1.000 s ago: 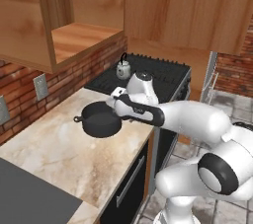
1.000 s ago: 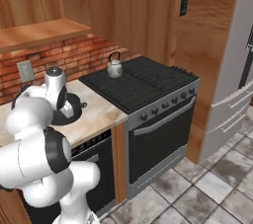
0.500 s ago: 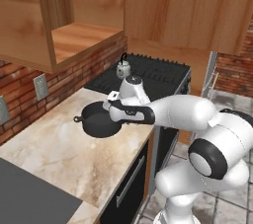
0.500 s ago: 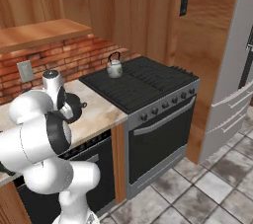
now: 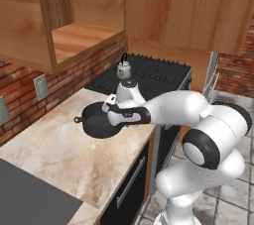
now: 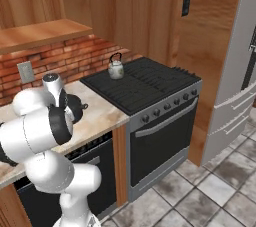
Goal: Pick the kettle from the cabinet and place it on a stove burner. Then pick the pot from the counter and place it on another stove burner. Finally, turn both burners on.
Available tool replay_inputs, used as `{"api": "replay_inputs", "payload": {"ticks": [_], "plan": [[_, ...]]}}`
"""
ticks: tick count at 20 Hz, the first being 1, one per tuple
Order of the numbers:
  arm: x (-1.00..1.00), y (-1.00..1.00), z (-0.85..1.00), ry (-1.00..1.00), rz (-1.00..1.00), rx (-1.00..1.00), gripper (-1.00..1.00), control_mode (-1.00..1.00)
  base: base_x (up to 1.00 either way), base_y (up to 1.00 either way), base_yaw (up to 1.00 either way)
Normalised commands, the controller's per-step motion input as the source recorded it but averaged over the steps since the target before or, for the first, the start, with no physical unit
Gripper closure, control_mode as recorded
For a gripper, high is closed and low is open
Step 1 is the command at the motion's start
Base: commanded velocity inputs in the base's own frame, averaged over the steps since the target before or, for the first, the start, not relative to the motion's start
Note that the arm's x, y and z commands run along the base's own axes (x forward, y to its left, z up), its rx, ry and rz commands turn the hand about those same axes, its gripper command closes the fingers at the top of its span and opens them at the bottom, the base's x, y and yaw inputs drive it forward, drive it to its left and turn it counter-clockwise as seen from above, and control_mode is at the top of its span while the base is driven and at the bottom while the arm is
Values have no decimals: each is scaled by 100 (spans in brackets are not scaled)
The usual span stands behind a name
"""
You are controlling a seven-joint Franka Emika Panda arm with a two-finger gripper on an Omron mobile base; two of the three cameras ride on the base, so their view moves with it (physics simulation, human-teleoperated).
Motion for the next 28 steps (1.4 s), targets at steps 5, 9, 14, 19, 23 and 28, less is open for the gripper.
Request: {"api": "replay_inputs", "payload": {"ticks": [5,9,14,19,23,28], "plan": [[26,5,-5,5,-5,-1,-100,-100,0,0,0],[27,8,-6,7,-4,-2,-100,-100,0,0,0],[10,3,-28,7,-4,-3,-100,-100,0,0,0],[0,0,-41,4,-2,-1,-100,-100,0,0,0],[3,0,-32,2,-2,0,-100,-100,0,0,0],[11,3,-24,2,-3,-1,-100,-100,0,0,0]]}}
